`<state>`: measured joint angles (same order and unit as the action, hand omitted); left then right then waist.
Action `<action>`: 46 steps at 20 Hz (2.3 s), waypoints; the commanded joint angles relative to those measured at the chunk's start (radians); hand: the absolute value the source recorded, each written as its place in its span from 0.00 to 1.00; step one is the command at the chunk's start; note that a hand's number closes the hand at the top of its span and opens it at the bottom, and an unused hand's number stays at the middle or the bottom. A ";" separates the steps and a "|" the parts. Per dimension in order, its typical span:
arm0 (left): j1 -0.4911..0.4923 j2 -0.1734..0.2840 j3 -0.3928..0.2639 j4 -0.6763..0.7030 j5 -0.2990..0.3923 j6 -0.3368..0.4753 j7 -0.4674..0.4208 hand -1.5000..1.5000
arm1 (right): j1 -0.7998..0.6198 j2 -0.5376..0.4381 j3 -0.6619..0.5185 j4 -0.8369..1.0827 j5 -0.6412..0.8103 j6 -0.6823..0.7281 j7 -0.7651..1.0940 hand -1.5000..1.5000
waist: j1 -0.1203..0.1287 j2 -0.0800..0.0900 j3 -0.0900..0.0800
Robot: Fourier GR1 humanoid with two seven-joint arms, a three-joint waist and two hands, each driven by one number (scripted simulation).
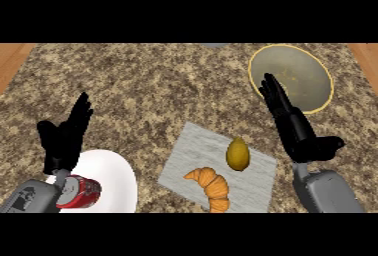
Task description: Pick the lemon from the placemat and place it in the bowl
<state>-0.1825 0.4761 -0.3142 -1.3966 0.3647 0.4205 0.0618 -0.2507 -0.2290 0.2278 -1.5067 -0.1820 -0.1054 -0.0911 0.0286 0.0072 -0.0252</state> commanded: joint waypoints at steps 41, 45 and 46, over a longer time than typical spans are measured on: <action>0.025 0.056 0.134 -0.119 -0.073 -0.087 -0.003 0.50 | -0.078 -0.077 0.092 -0.476 0.725 0.497 1.299 0.00 | -0.004 -0.005 0.023; -0.035 0.046 0.144 -0.069 -0.084 -0.097 0.017 0.50 | -0.166 -0.053 0.059 -0.370 0.631 0.547 1.296 0.00 | -0.022 -0.004 0.024; 0.052 0.063 0.158 -0.128 -0.080 -0.104 -0.026 0.50 | -0.163 -0.064 0.028 -0.288 0.614 0.522 1.230 0.00 | -0.004 -0.005 0.024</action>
<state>-0.1725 0.5392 -0.1657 -1.4953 0.2924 0.3170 0.0552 -0.3413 -0.3032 0.3019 -1.9028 0.5248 0.2886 1.0508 0.0181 0.0033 -0.0017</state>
